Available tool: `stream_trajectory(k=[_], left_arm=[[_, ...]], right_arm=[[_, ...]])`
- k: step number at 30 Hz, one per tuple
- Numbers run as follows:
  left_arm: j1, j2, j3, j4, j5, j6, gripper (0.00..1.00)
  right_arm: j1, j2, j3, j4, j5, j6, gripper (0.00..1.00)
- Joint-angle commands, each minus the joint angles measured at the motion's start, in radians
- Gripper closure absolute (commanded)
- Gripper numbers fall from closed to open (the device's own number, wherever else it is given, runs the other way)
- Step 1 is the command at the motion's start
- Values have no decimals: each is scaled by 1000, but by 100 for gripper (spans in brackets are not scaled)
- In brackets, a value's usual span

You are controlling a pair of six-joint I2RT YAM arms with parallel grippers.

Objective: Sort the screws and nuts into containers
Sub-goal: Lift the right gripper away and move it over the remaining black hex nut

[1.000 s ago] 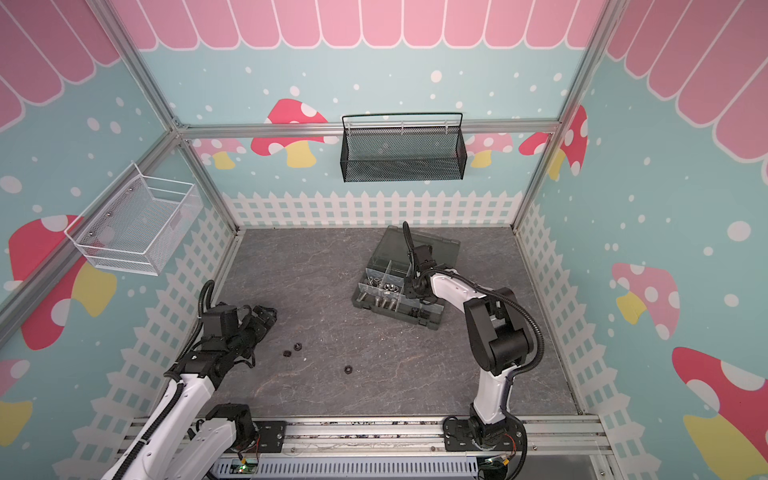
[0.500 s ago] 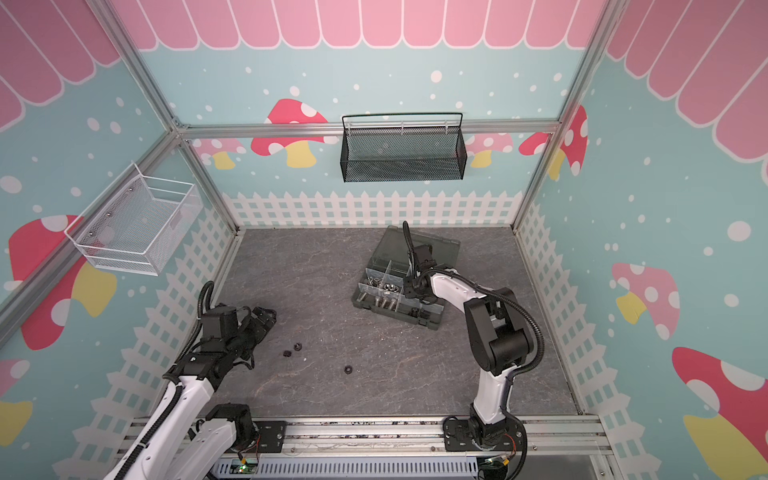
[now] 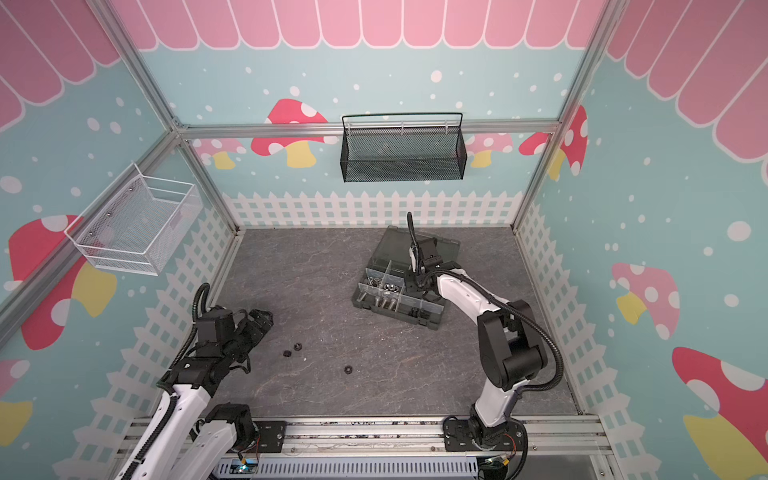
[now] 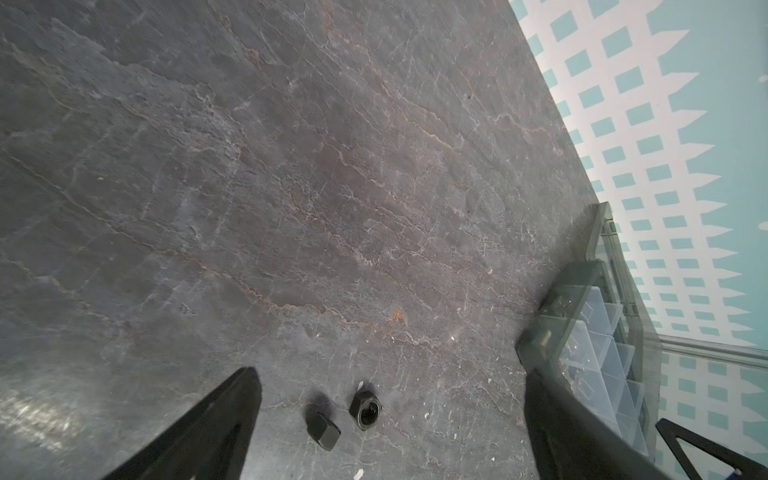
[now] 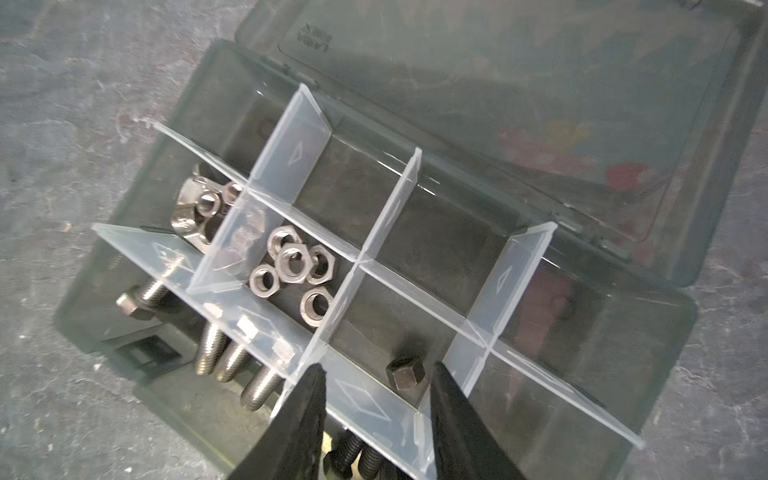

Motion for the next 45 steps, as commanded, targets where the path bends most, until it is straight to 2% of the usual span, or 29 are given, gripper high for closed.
stream_trajectory(k=[1, 6, 16, 22, 30, 38, 45], left_arm=[[8, -23, 33, -42, -39, 30, 0], [8, -21, 34, -51, -43, 33, 0], [7, -15, 28, -52, -51, 24, 0], [8, -13, 27, -52, -49, 21, 0], [9, -8, 21, -51, -52, 14, 0], [9, -16, 13, -68, -55, 12, 0], [8, -14, 8, -65, -64, 7, 0]], right_arm=[[24, -67, -25, -23, -13, -4, 55], [110, -142, -66, -36, 17, 20, 52], [383, -184, -148, -86, 65, 122, 47], [533, -133, -143, -101, 73, 181, 47], [690, 14, -42, -173, 118, 192, 45], [750, 139, -6, -173, 81, 188, 45], [756, 154, -41, -166, 28, 205, 46]])
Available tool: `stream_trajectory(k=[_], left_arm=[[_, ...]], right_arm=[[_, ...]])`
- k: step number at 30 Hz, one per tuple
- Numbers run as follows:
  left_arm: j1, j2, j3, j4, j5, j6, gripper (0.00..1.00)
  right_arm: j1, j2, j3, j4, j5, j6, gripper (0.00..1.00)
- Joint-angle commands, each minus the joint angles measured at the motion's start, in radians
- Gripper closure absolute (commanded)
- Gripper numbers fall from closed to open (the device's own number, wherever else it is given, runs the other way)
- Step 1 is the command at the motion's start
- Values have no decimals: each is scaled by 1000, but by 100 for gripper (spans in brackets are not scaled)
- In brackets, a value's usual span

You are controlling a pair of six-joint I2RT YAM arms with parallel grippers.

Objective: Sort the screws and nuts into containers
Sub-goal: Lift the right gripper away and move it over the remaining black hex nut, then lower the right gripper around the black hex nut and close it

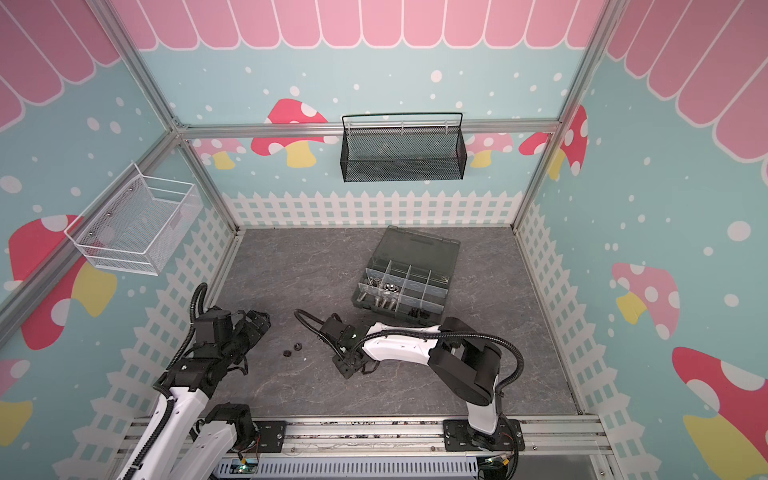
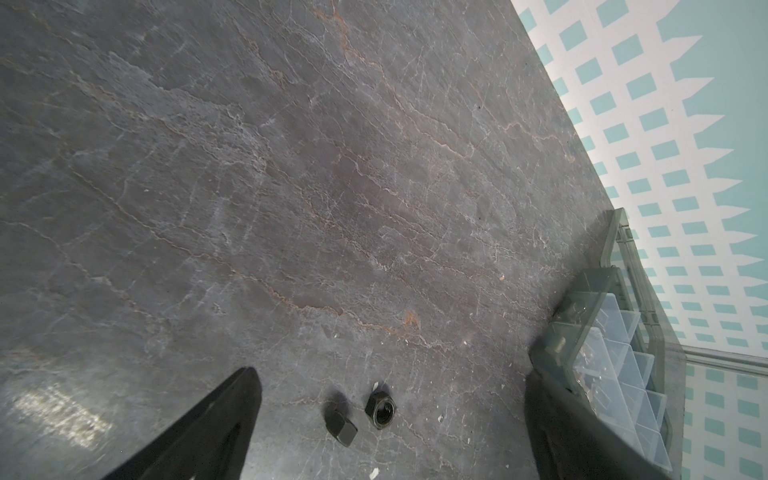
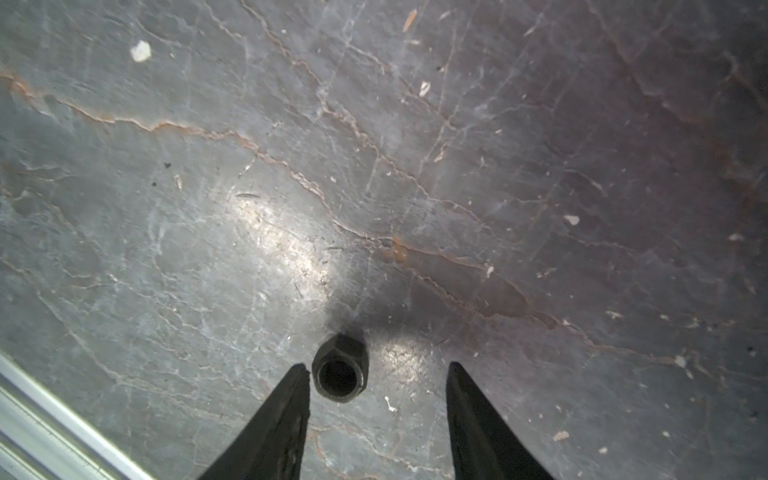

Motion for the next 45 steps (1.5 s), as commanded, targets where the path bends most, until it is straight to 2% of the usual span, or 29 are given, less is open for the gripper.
stream_trajectory(k=[1, 8, 17, 26, 34, 45], left_arm=[[8, 3, -5, -15, -22, -9, 0], [9, 52, 11, -3, -8, -7, 0], [9, 44, 0, -1, -17, -7, 0], [8, 42, 2, -1, -7, -13, 0], [8, 27, -7, 2, -21, -12, 0], [8, 54, 5, 10, -16, -7, 0]], right_arm=[[10, 8, -17, -13, -34, 20, 46], [16, 38, -4, -15, -48, 9, 52], [17, 74, -46, 23, -73, 15, 60], [20, 94, -56, 28, -88, 12, 73], [21, 94, -82, 13, -92, 23, 74], [22, 89, -107, -20, -85, 31, 69]])
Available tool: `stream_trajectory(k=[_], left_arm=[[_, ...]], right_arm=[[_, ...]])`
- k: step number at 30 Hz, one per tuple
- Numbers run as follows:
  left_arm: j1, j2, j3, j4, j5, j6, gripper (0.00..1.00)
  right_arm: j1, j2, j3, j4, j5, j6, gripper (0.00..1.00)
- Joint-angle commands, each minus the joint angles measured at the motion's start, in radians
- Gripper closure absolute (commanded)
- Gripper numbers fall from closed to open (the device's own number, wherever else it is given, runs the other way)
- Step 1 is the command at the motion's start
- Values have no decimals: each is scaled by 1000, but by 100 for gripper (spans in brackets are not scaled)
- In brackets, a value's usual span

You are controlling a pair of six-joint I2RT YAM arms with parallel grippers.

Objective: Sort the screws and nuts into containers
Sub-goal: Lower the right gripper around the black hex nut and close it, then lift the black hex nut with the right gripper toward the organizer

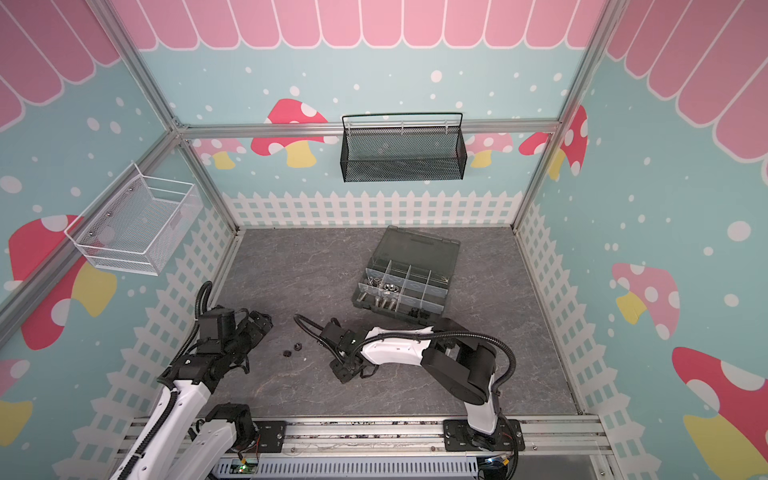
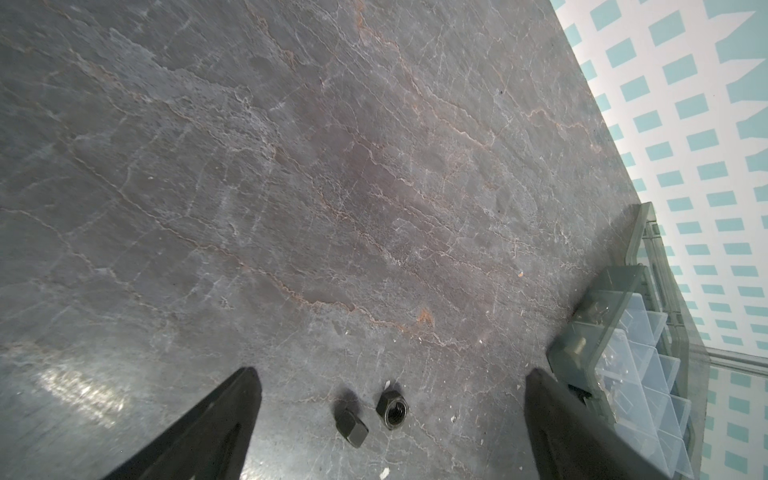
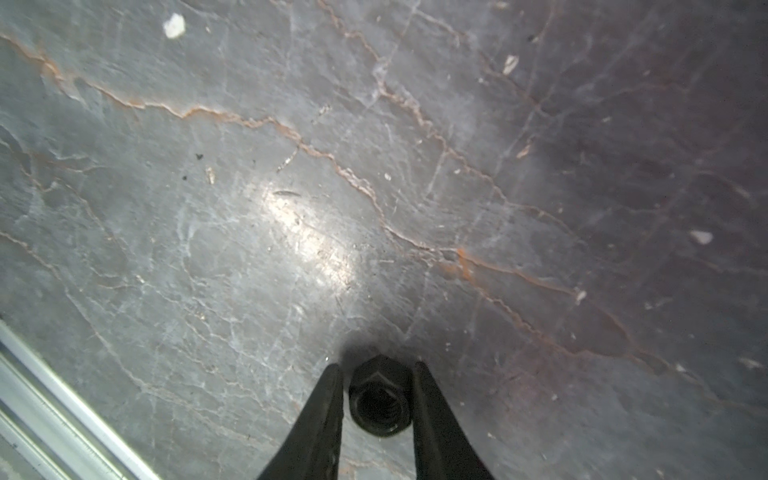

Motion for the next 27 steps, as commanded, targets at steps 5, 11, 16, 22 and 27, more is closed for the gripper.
stream_trajectory(k=[5, 11, 16, 22, 27], left_arm=[[8, -20, 0, 6, -9, -5, 0], [7, -31, 10, 1, -9, 4, 0], [8, -26, 19, -2, 0, 2, 0], [9, -36, 31, -22, -19, 12, 0], [8, -35, 27, -25, -26, 12, 0]], right_arm=[[10, 61, -72, -95, -33, 21, 72], [12, 55, -88, -65, -66, 30, 79], [12, 61, -99, -64, -58, 30, 88], [12, 58, -92, -62, -45, 21, 97], [10, 43, -90, -65, -23, 25, 100]])
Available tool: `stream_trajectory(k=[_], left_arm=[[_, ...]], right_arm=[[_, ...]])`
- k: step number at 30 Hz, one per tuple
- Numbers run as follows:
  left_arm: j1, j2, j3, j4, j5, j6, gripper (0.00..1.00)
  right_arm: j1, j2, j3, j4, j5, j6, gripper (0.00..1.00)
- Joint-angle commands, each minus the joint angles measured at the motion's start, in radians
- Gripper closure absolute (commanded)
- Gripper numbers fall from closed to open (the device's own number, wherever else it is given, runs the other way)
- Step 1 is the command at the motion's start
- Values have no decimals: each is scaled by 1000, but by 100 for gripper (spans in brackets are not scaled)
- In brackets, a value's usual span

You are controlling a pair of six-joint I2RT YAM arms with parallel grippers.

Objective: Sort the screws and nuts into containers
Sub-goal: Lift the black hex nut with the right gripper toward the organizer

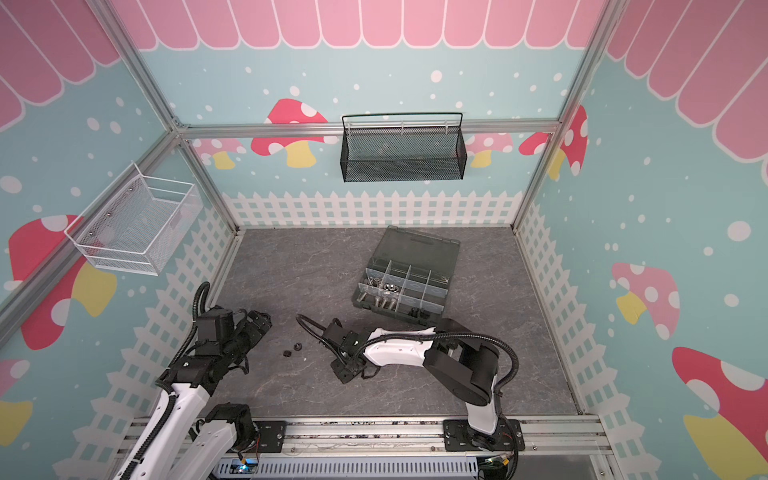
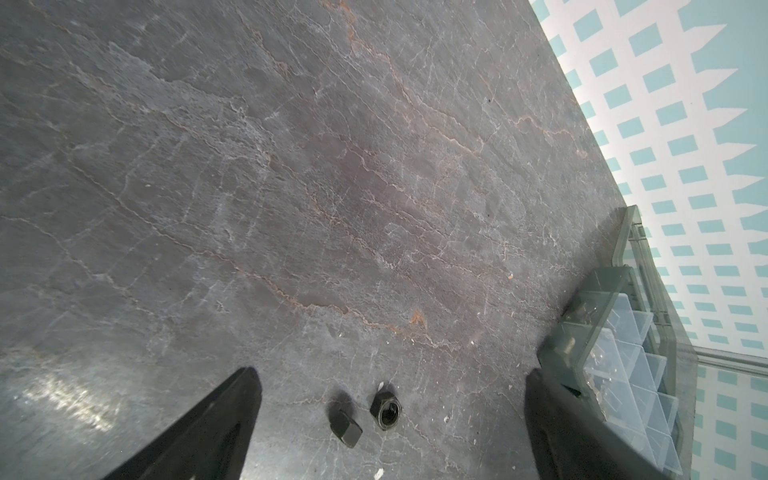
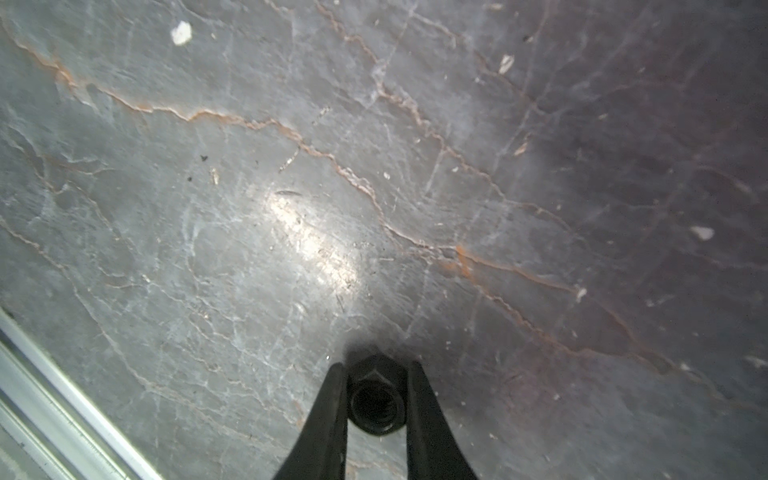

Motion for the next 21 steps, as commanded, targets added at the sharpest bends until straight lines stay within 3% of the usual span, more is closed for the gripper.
stream_trajectory(k=[1, 12, 21], left_arm=[[8, -7, 25, -27, -27, 10, 0], [9, 10, 30, -18, -18, 10, 0], [8, 10, 35, -18, -7, 12, 0]], right_arm=[[12, 53, -56, -107, -10, 15, 100], [-42, -90, -33, -139, 93, 34, 100], [-244, -273, -66, -144, 129, -15, 100]])
